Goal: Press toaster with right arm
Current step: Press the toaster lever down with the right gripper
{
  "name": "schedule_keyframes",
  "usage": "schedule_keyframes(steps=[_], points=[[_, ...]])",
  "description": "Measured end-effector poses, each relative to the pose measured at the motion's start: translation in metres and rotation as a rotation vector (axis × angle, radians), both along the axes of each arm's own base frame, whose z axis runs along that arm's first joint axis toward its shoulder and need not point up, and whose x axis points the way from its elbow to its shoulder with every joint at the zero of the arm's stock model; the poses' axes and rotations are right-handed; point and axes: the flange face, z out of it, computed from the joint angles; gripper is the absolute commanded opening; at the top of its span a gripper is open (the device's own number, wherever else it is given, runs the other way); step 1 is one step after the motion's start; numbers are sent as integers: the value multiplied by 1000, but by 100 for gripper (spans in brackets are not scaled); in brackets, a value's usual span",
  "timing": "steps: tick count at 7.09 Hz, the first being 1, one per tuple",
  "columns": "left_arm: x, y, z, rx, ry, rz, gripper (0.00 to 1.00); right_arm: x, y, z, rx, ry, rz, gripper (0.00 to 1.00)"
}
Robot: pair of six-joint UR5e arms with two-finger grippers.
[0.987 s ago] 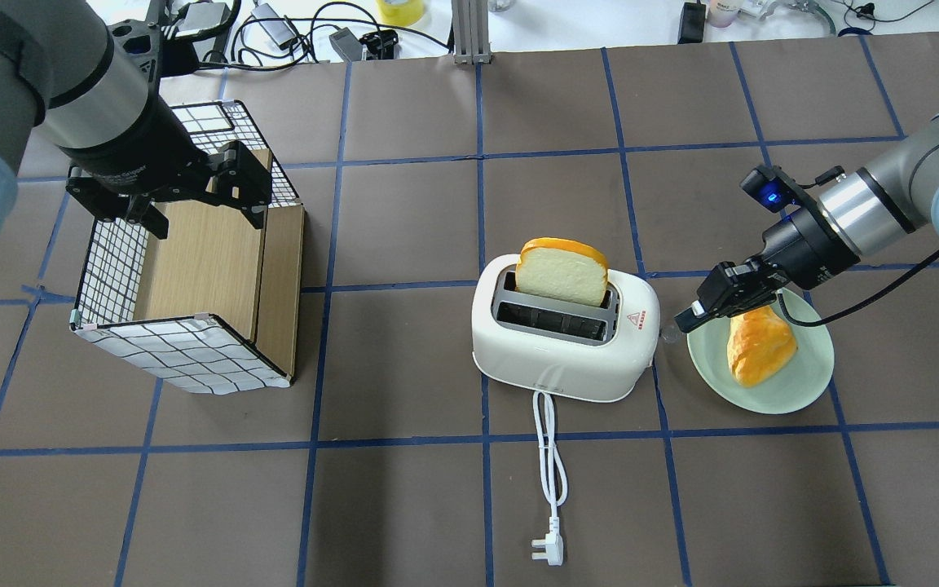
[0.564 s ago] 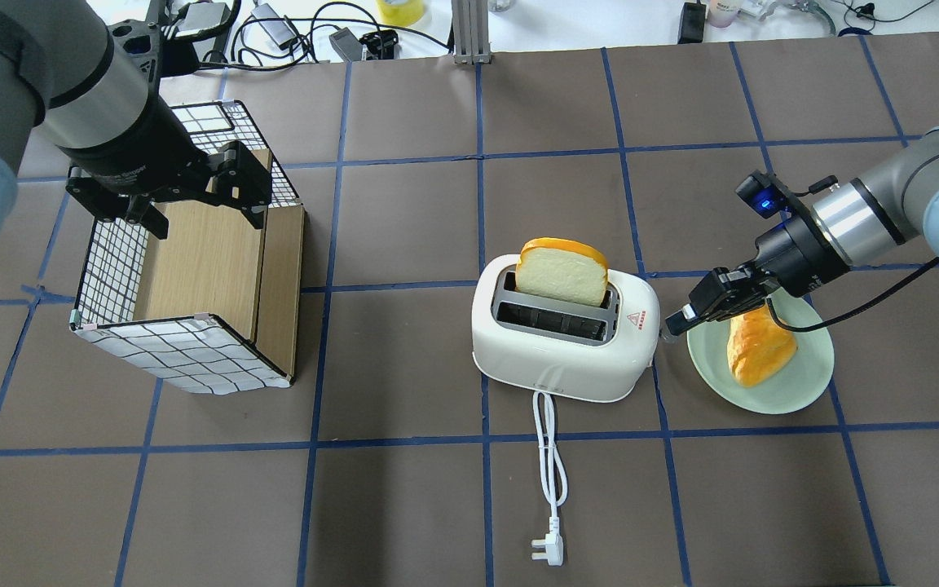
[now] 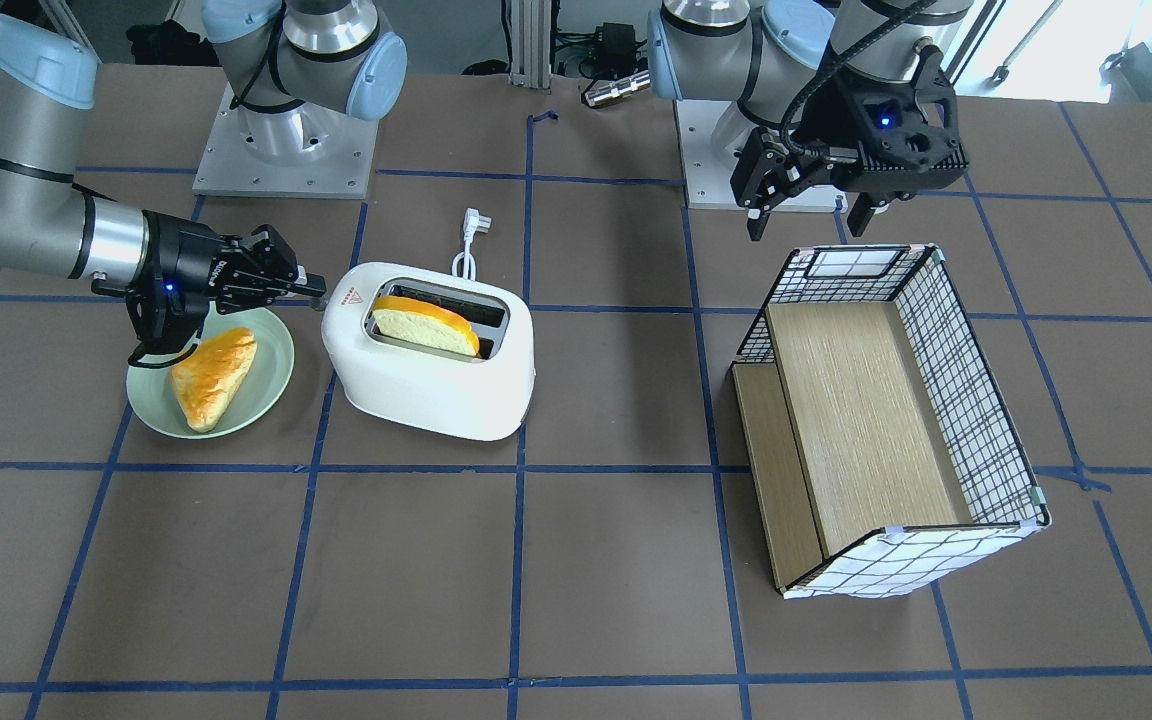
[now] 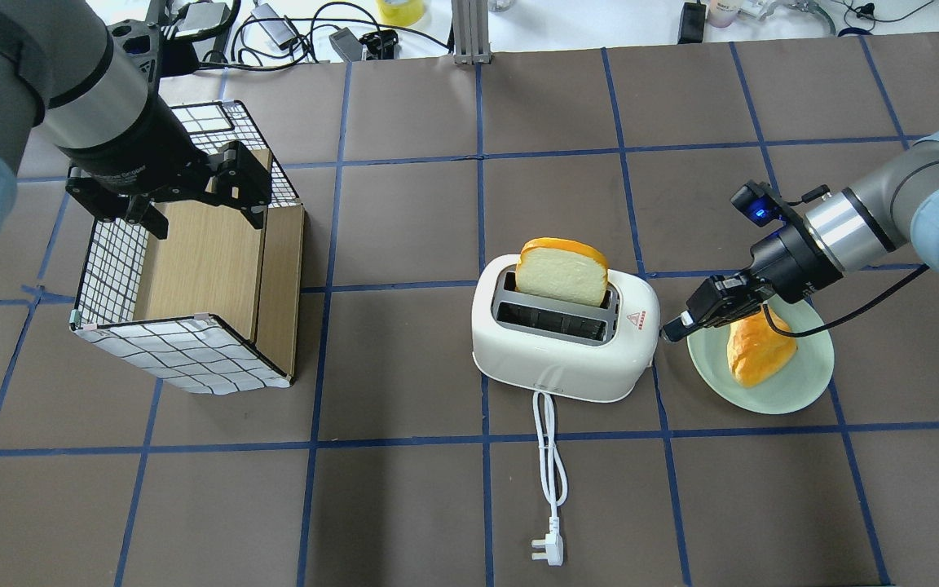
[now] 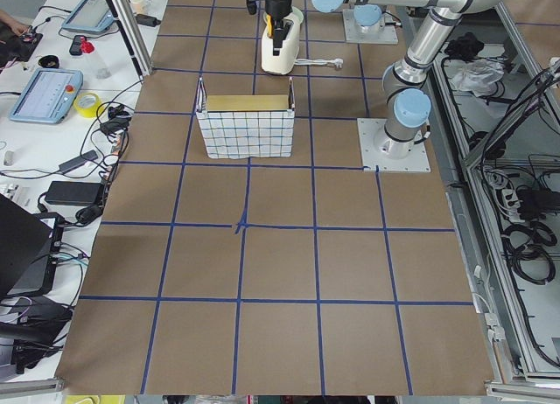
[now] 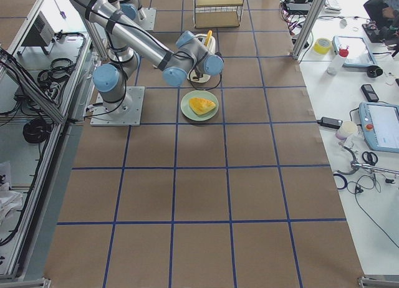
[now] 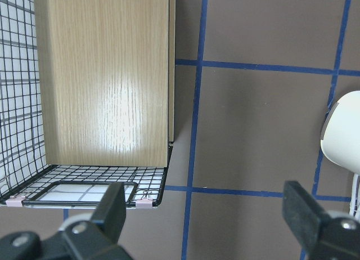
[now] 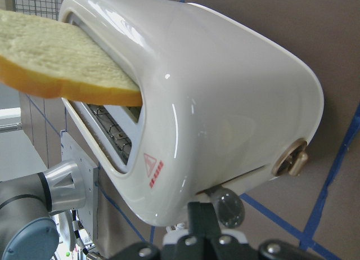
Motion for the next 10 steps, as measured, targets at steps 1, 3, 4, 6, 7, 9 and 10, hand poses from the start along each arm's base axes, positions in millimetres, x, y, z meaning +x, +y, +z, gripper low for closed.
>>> schedule_keyframes(steps=[1, 3, 4, 6, 7, 9, 10], points=[[0, 0, 0, 0, 0, 0, 100, 0, -1, -3, -6, 3, 0, 0], [0, 0, 0, 0, 0, 0, 100, -2, -3, -11, -8, 11, 5, 0], [0, 0, 0, 0, 0, 0, 100, -2, -3, -16, -11, 15, 6, 0], [0, 0, 0, 0, 0, 0, 100, -2, -2, -28, -22, 22, 7, 0], [0, 0, 0, 0, 0, 0, 100, -2, -1, -34, -27, 25, 7, 0], [0, 0, 0, 0, 0, 0, 100, -2, -1, -42, -38, 29, 7, 0], [0, 0, 0, 0, 0, 0, 100, -2, -1, -44, -40, 30, 7, 0]])
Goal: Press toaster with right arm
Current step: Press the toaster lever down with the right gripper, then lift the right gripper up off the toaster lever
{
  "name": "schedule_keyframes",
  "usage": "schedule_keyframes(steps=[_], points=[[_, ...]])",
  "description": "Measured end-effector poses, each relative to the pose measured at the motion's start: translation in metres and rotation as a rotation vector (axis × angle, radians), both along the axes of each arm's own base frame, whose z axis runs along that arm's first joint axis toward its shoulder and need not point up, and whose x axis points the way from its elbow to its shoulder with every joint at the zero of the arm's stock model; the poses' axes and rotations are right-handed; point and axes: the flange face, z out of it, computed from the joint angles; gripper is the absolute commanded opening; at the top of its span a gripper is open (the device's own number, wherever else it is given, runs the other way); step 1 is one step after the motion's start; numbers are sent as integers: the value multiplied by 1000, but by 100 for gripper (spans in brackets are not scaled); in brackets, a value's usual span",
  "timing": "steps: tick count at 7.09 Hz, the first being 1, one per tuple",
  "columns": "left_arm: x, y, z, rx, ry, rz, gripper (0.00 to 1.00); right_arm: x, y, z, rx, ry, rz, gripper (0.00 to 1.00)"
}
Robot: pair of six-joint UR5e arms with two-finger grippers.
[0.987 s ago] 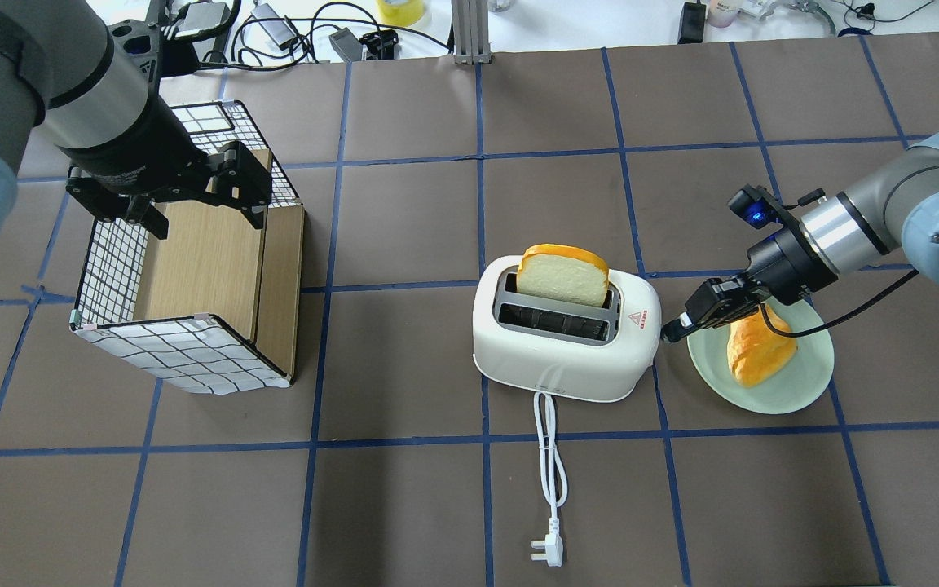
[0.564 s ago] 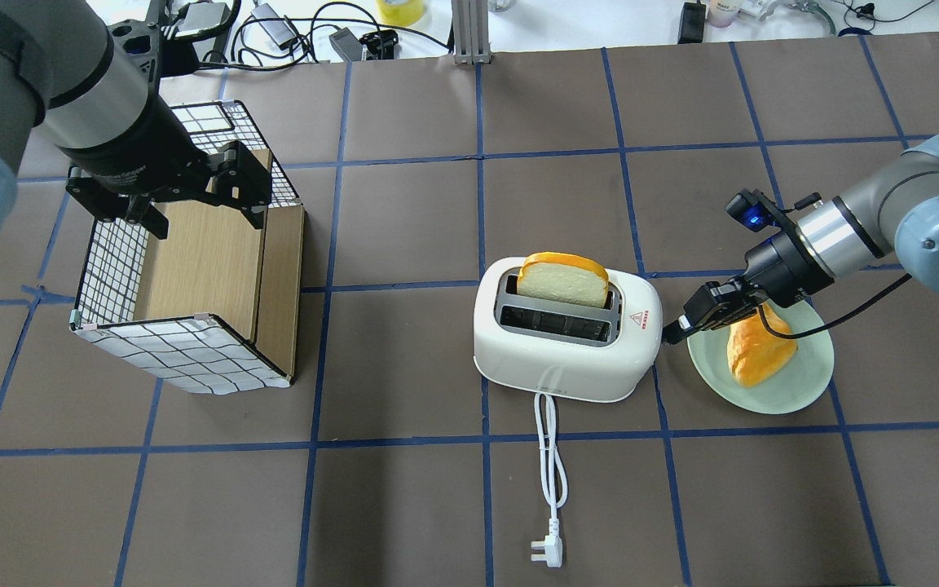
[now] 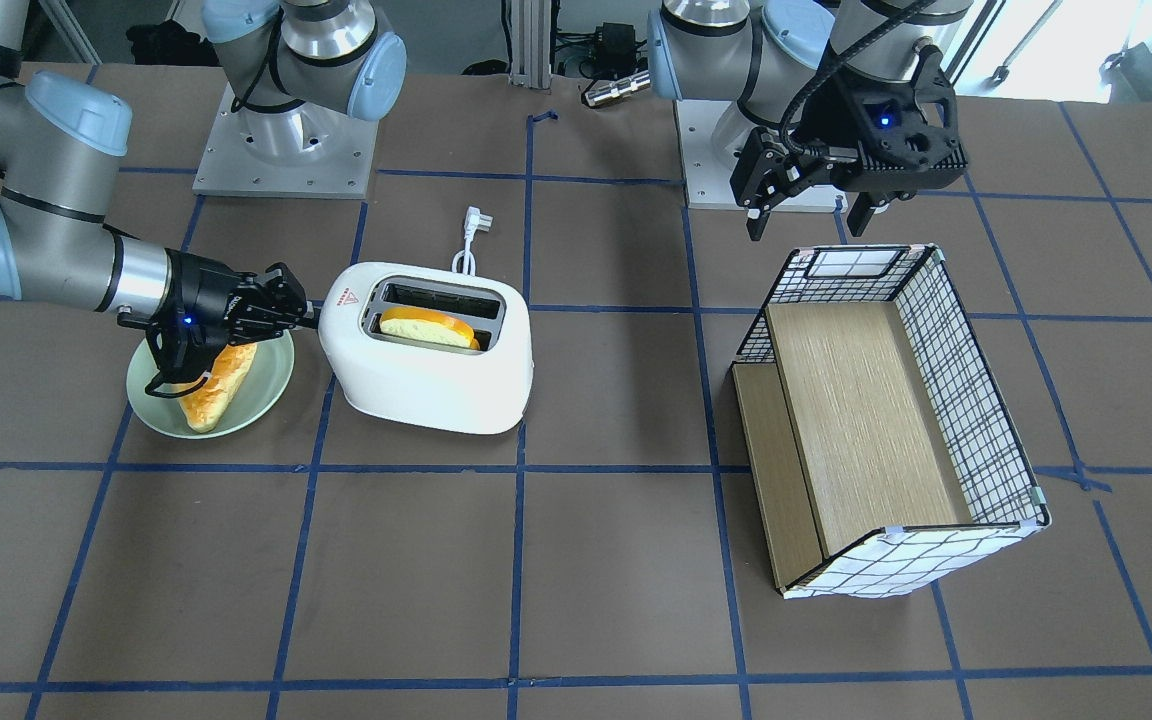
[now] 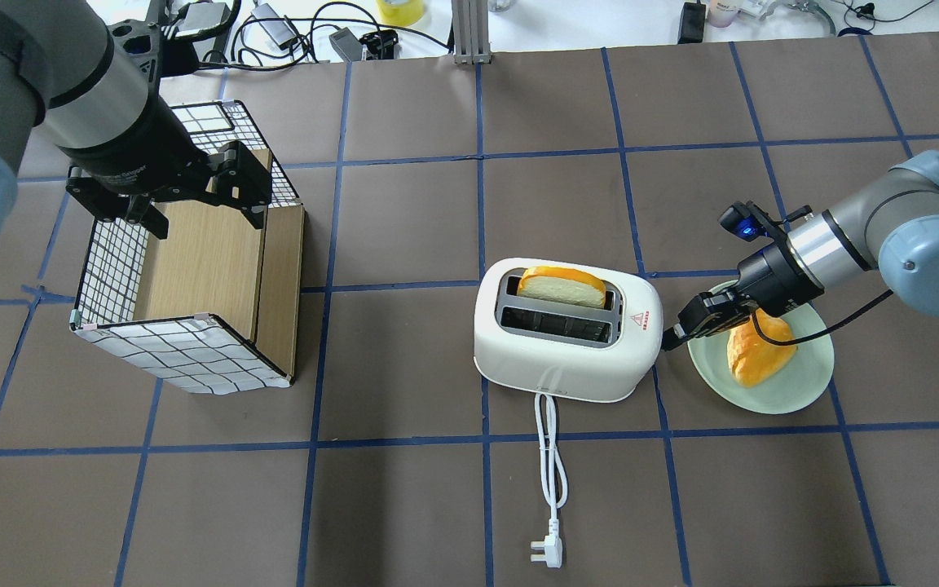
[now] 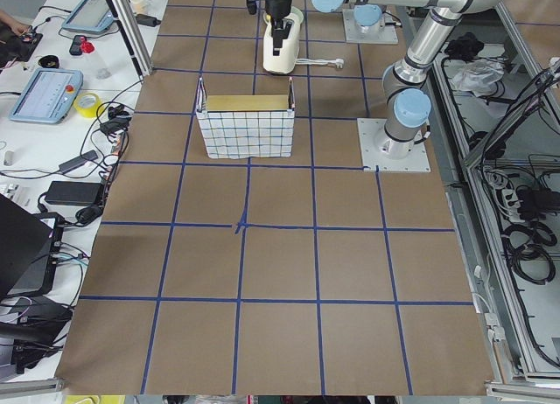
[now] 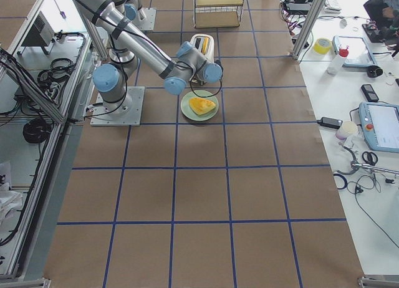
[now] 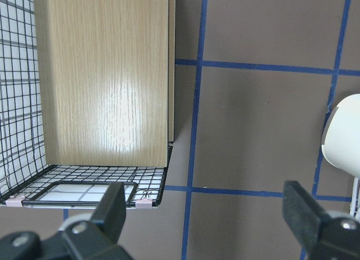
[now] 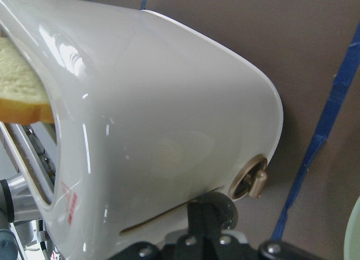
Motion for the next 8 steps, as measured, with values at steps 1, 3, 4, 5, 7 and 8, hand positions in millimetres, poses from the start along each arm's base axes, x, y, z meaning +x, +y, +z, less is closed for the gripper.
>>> schedule_keyframes(steps=[1, 3, 4, 5, 7, 8], points=[[0, 0, 0, 0, 0, 0, 100, 0, 0, -2, -3, 1, 0, 0], [0, 0, 0, 0, 0, 0, 100, 0, 0, -2, -8, 3, 0, 0], [0, 0, 0, 0, 0, 0, 100, 0, 0, -2, -9, 3, 1, 0], [0, 0, 0, 0, 0, 0, 100, -1, -2, 0, -14, 8, -2, 0], [0, 0, 0, 0, 0, 0, 100, -9, -12, 19, -5, 78, -29, 0], [0, 0, 0, 0, 0, 0, 100, -16, -19, 41, 11, 159, -63, 0]])
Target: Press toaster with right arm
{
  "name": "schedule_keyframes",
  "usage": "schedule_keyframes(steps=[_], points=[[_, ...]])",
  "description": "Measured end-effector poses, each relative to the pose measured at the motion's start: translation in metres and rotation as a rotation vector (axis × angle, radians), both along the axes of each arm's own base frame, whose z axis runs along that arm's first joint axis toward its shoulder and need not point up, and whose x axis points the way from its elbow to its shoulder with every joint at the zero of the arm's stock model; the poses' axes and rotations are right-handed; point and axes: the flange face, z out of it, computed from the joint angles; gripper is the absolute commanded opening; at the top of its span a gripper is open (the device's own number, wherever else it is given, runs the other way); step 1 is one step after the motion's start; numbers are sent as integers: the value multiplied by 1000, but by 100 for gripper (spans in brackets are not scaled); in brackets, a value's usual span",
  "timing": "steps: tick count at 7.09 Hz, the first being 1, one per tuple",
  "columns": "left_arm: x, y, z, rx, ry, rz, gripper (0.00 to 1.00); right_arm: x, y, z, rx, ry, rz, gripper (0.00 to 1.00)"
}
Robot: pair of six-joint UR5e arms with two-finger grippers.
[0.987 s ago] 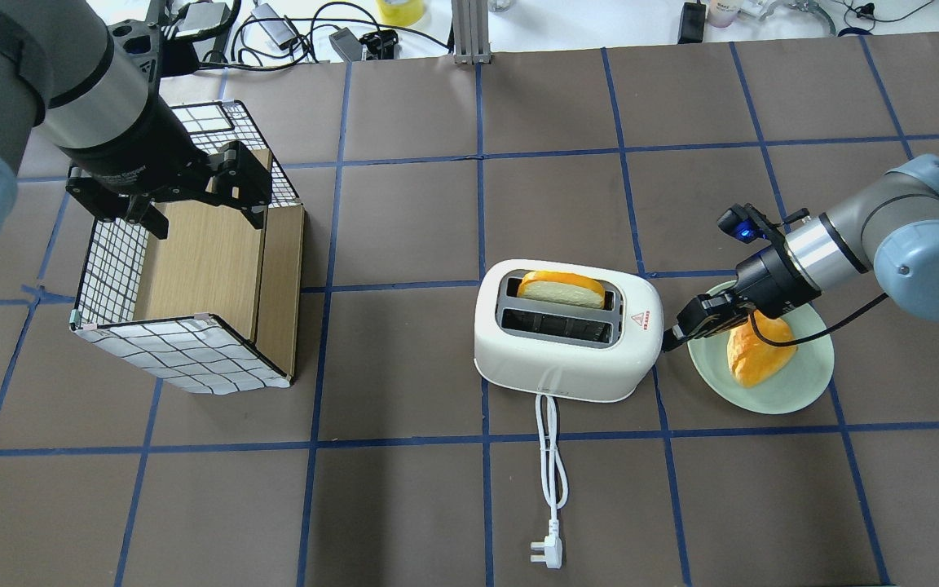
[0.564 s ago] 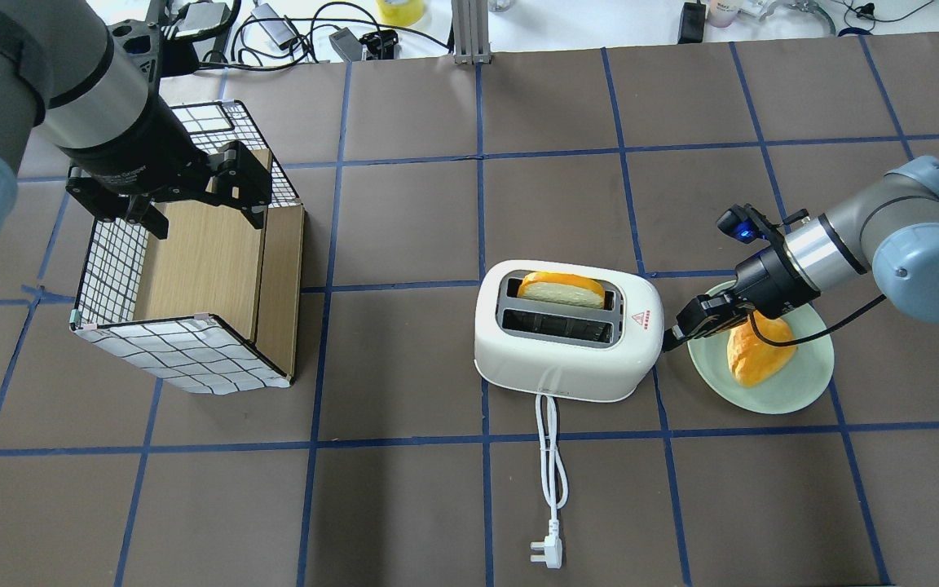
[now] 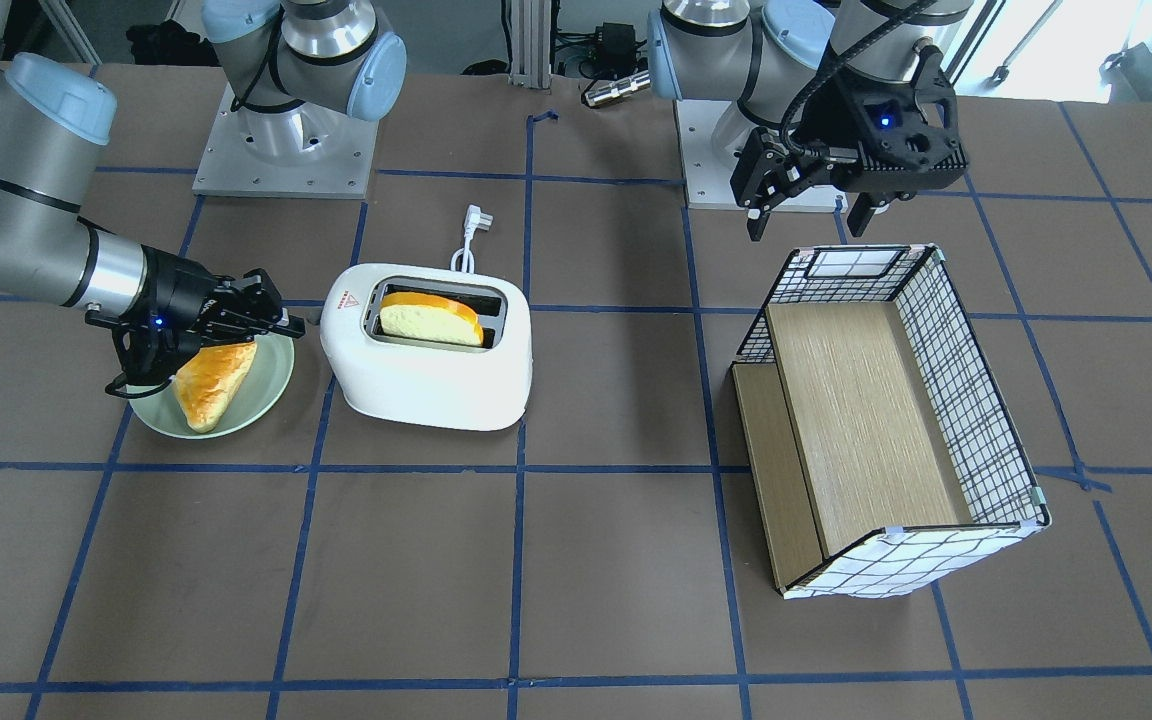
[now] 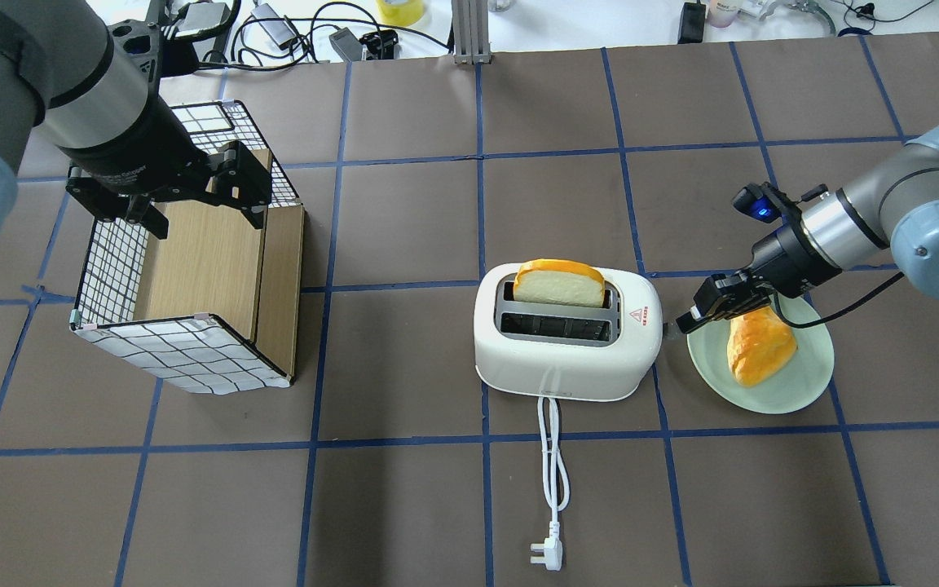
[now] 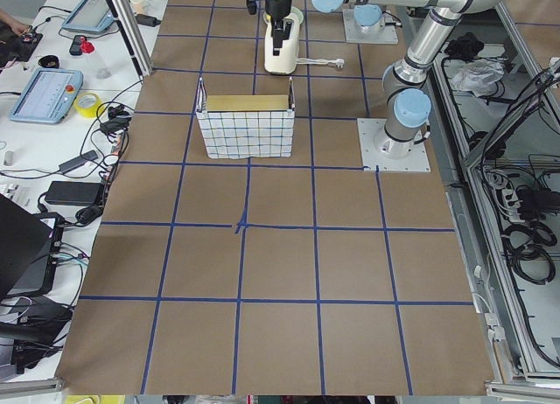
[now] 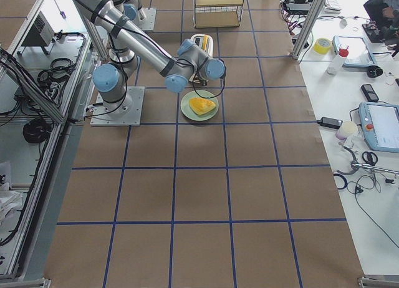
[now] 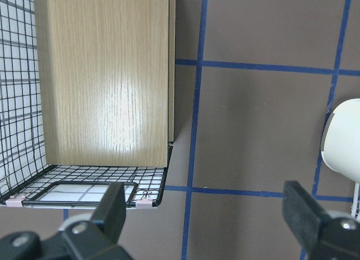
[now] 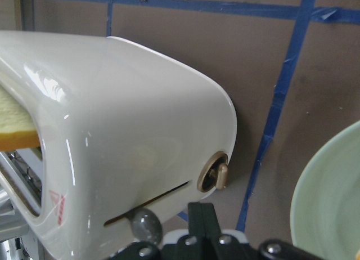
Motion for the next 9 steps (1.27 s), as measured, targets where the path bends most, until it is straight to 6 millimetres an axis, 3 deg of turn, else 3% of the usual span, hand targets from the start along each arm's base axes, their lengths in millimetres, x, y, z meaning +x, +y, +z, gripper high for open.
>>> schedule_keyframes(steps=[3, 5, 7, 9], points=[[0, 0, 0, 0, 0, 0, 100, -19, -25, 99, -13, 251, -98, 0], [0, 0, 0, 0, 0, 0, 100, -12, -43, 175, -11, 429, -161, 0], [0, 0, 0, 0, 0, 0, 100, 37, -52, 222, -50, 580, -179, 0], [0, 0, 0, 0, 0, 0, 100, 89, -49, 238, -80, 638, -205, 0]])
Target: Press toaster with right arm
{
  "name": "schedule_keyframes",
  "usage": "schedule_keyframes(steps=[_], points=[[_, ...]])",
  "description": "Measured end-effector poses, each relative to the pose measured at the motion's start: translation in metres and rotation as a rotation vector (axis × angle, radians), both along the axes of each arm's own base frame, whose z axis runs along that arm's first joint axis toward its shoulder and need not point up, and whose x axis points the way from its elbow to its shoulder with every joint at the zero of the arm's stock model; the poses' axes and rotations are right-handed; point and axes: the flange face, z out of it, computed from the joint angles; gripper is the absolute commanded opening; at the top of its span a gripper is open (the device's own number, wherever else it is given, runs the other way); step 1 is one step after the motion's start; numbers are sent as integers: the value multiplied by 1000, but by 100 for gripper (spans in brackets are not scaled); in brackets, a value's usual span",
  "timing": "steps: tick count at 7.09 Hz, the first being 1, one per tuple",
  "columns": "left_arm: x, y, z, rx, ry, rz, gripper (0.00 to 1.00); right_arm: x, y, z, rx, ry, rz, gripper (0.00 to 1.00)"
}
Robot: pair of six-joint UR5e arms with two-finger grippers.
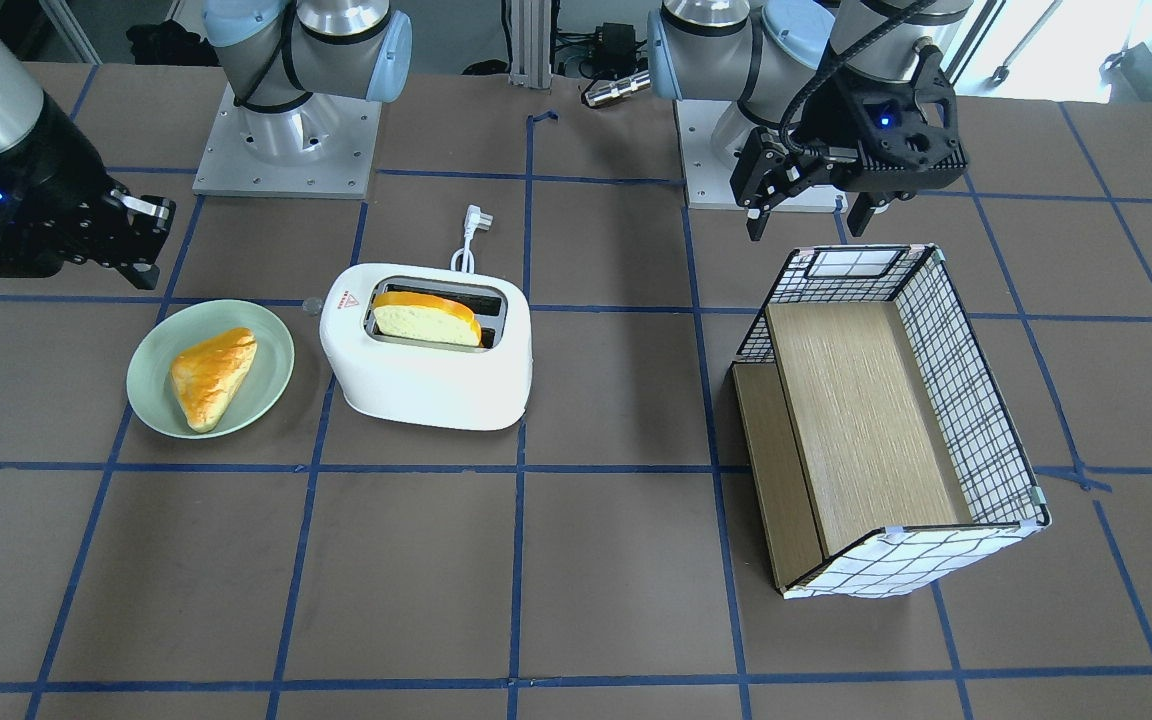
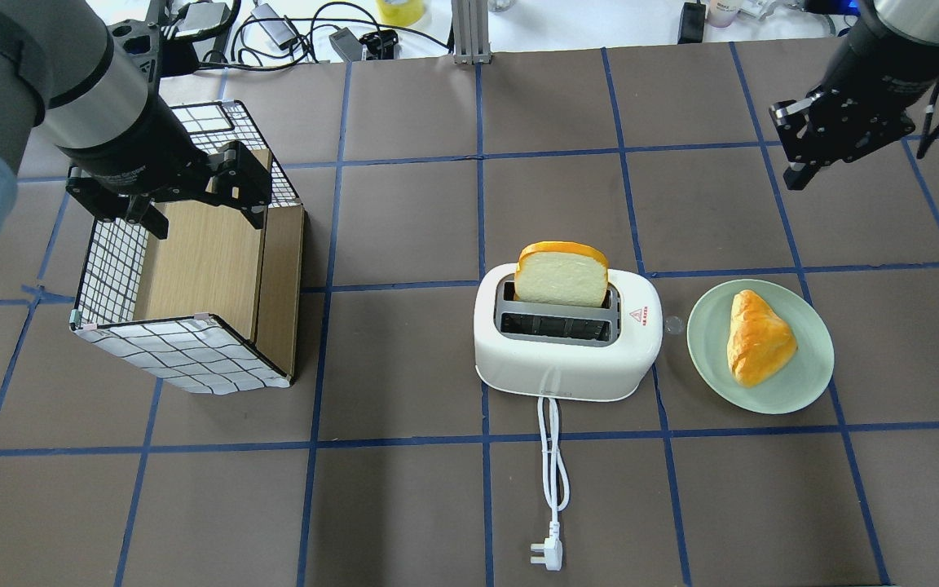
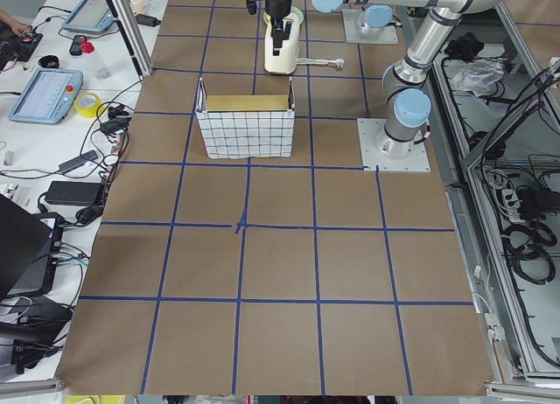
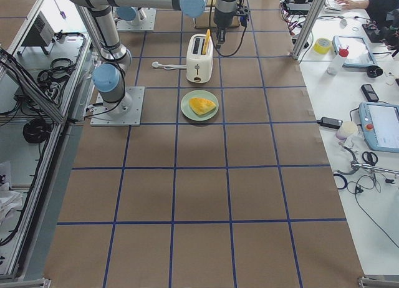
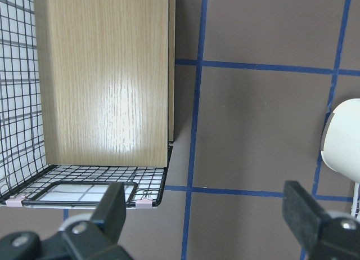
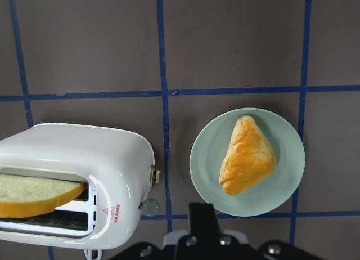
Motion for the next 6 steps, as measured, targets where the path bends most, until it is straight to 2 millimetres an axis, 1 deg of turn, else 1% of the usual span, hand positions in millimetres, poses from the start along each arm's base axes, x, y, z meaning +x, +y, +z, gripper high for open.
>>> schedule_keyframes(steps=[1, 2, 3, 4, 6], points=[[0, 0, 0, 0, 0, 0, 100, 18, 1, 2, -26, 8, 0, 4], [0, 0, 0, 0, 0, 0, 100, 28, 0, 3, -54, 12, -8, 46], [0, 0, 0, 0, 0, 0, 100, 34, -1, 4, -77, 13, -26, 92], [0, 0, 0, 0, 0, 0, 100, 37, -3, 6, -101, 14, -37, 100], [0, 0, 1, -1, 0, 0, 100, 39, -7, 7, -135, 13, -42, 100]])
